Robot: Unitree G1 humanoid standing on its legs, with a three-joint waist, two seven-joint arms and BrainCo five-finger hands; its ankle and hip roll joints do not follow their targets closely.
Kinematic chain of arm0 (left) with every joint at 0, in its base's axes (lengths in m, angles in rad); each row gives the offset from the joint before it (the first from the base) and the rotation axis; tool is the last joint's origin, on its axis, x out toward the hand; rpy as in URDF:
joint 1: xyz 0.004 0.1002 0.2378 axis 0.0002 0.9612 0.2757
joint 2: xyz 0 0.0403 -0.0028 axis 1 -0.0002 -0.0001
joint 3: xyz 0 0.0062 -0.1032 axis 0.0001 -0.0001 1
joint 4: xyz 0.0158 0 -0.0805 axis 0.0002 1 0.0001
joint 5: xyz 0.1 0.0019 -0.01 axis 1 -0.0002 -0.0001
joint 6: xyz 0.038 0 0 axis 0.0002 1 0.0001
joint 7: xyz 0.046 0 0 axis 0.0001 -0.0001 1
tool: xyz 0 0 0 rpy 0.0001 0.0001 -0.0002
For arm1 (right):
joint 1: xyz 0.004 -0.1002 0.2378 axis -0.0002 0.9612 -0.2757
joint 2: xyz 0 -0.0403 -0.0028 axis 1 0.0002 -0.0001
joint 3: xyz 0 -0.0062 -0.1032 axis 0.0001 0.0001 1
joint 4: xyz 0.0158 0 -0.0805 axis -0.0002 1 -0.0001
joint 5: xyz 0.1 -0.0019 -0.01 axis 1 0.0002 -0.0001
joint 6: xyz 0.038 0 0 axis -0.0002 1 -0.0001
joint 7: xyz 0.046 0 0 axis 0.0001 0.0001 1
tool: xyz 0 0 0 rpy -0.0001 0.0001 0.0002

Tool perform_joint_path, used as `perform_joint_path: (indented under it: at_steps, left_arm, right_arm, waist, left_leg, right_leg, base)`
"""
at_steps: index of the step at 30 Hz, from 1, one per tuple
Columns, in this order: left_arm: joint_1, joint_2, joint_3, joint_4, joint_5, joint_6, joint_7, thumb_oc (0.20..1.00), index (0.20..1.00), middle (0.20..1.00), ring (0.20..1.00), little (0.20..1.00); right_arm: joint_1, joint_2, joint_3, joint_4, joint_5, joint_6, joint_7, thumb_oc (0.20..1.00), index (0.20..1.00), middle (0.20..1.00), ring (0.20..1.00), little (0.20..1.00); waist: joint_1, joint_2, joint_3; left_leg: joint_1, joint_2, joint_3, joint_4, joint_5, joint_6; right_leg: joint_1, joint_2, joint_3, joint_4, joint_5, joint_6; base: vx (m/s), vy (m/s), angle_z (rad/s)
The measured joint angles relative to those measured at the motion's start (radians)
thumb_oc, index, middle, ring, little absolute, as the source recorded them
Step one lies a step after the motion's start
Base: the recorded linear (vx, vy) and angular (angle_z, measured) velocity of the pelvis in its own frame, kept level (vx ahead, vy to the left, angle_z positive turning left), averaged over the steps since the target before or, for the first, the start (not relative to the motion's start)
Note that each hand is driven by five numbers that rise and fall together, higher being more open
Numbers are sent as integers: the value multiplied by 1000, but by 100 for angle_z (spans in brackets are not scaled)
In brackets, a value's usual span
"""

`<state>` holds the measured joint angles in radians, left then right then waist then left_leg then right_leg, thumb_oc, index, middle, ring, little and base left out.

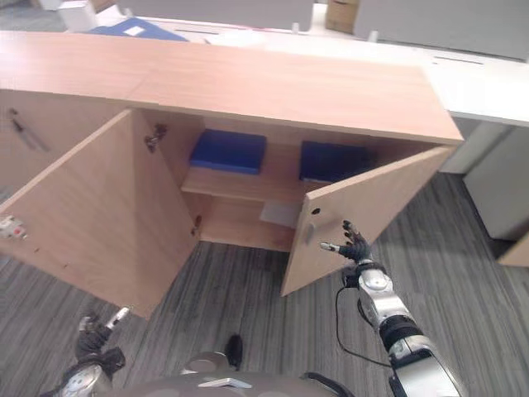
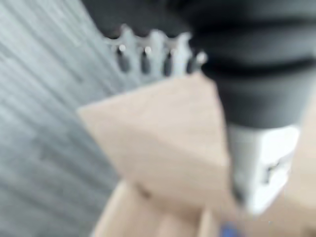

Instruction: Put the empty folder in the office cabinet

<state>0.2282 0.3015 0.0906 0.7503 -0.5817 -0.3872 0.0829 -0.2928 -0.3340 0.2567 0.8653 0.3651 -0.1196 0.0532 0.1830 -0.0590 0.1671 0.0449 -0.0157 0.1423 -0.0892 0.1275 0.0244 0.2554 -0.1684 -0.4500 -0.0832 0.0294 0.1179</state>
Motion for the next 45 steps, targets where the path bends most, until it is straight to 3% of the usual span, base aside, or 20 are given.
perform_joint_path:
  at_steps: [3, 7, 11, 14, 18, 23, 28, 33, 34, 37, 40, 45]
  left_arm:
    - [-1, 2, 66, -8, 3, -64, 89, 1000, 1000, 1000, 1000, 1000]
    - [-10, 17, 149, -15, 55, -99, 147, 1000, 1000, 1000, 1000, 1000]
    - [-34, 92, 175, -20, 81, -100, 197, 1000, 1000, 1000, 1000, 1000]
    - [-78, 145, 207, -47, 87, -100, 219, 1000, 1000, 1000, 1000, 1000]
    - [-160, 280, 262, -57, 88, -98, 254, 1000, 1000, 1000, 1000, 1000]
    - [-250, 439, 288, -45, 68, -83, 250, 1000, 1000, 1000, 1000, 1000]
    - [-281, 518, 314, -36, 36, -15, 183, 1000, 1000, 1000, 1000, 1000]
    - [-268, 498, 238, 42, -24, 102, -18, 1000, 1000, 1000, 1000, 1000]
    - [-268, 498, 238, 42, -24, 102, -18, 1000, 1000, 1000, 1000, 1000]
    - [-233, 391, 141, 44, -48, 117, -111, 1000, 1000, 1000, 1000, 1000]
    - [-186, 275, 74, -9, -52, 115, -125, 1000, 1000, 1000, 1000, 1000]
    - [-201, 199, -50, -69, -29, 106, -182, 1000, 1000, 1000, 1000, 1000]
  right_arm:
    - [30, 8, -20, 37, 0, 23, -21, 1000, 1000, 1000, 1000, 1000]
    - [135, 26, -32, 28, -1, 42, -27, 1000, 1000, 1000, 1000, 1000]
    - [267, 23, -69, -41, -4, 59, -38, 1000, 1000, 1000, 1000, 1000]
    - [327, 21, -80, -51, -33, 61, -41, 1000, 1000, 1000, 1000, 1000]
    - [340, 17, -112, -45, -33, 53, -29, 1000, 1000, 1000, 1000, 1000]
    - [319, -14, -113, -47, -29, 18, -12, 1000, 1000, 1000, 1000, 1000]
    - [290, -38, -143, -41, -28, -8, 11, 1000, 1000, 1000, 1000, 1000]
    - [248, -44, -144, -76, 9, -31, 40, 1000, 1000, 1000, 1000, 1000]
    - [248, -44, -144, -76, 9, -31, 40, 1000, 1000, 1000, 1000, 1000]
    - [251, -39, -143, -79, 8, -37, 45, 1000, 1000, 1000, 1000, 1000]
    - [269, -17, -141, -118, -1, -36, 49, 1000, 1000, 1000, 1000, 1000]
    - [272, 3, -111, -168, -1, -36, 75, 1000, 1000, 1000, 1000, 1000]
  waist:
    - [3, -4, 11]
    - [2, -33, 47]
    - [-16, -60, 74]
    - [-53, -62, 126]
    - [-92, -70, 188]
    - [-96, -95, 266]
    - [-93, -122, 304]
    - [-92, -132, 303]
    - [-92, -132, 303]
    - [-94, -132, 303]
    - [-101, -130, 303]
    - [-134, -122, 296]
  left_leg:
    - [-1, -12, -14, 0, 6, 5]
    - [-5, -13, -8, 0, 1, 11]
    - [-37, -4, 22, 3, 2, 11]
    - [-45, -1, 27, 0, 6, 16]
    - [-104, 14, 37, 0, 27, 25]
    - [-156, 46, 64, 4, 31, 20]
    - [-177, 70, 73, 10, 40, 7]
    - [-169, 83, 114, 10, 51, -8]
    - [-169, 83, 114, 10, 51, -8]
    - [-152, 82, 134, 9, 51, -8]
    - [-124, 82, 153, 9, 50, -7]
    - [-124, 85, 155, 10, 50, -8]
  right_leg:
    - [1, -10, -2, 0, 1, 1]
    - [7, -12, -4, 0, -5, 3]
    - [-35, -18, 0, 6, -15, 7]
    - [-63, -21, 7, 55, -11, 18]
    - [-150, -18, 34, 94, -6, 21]
    - [-230, 0, 78, 129, 1, 22]
    - [-240, 28, 112, 97, 20, 20]
    - [-232, 40, 136, 67, 35, 13]
    - [-232, 40, 136, 67, 35, 13]
    - [-226, 32, 152, 66, 40, 15]
    - [-216, 23, 175, 66, 39, 14]
    - [-218, 28, 189, 45, 19, 18]
  base:
    - [45, 73, 15]
    - [31, 158, 2]
    - [-41, 125, -2]
    - [-150, 75, -5]
    - [-181, 68, -12]
    - [-89, 44, -10]
    - [-73, 3, -2]
    - [-40, 43, -12]
    - [-22, 30, -16]
    - [8, 30, -16]
    - [30, -11, -18]
    - [89, -33, -10]
